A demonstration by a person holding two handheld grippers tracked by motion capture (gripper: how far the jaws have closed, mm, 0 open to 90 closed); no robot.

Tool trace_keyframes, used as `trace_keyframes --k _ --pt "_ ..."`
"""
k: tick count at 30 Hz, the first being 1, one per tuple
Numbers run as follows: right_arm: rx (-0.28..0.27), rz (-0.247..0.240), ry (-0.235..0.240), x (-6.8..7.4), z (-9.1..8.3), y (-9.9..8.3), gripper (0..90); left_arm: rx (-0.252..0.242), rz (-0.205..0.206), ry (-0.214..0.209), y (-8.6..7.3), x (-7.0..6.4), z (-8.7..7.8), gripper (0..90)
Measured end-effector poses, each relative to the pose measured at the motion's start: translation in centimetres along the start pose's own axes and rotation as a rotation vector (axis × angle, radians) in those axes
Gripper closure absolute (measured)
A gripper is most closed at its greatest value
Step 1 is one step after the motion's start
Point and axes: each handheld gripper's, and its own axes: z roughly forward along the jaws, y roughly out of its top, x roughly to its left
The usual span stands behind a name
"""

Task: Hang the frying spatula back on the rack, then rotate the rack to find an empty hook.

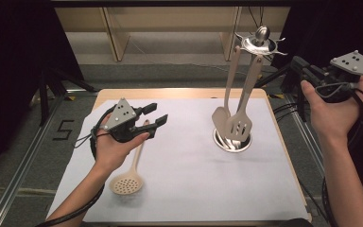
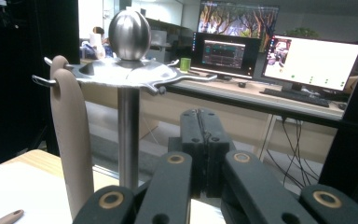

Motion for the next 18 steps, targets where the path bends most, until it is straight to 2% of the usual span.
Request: trace_keyframes --k 1,8,14,15,18 --pt "0.000 0.013 0.007 0.15 -0.03 0.14 90.0 0.001 0.001 0.002 -0.02 0.00 -0.01 47.1" --pt "0.003 -0.012 0.022 0.31 0.28 0.54 90.0 0.003 -0.001 0.004 -0.05 0.12 0.16 47.0" --pt "-0.002 -0.018 0.027 0.36 0.70 0.90 90.0 0.001 0.000 0.010 0.04 0.45 0.26 47.1" --pt "0.001 -0.006 0.036 0.52 0.75 0.95 90.0 -0.002 -0.002 0.008 0.07 0.47 0.30 47.1" --pt "-0.005 -0.034 0.029 0.59 0.83 1.08 90.0 -0.003 -0.002 -0.001 0.04 0.52 0.44 47.1"
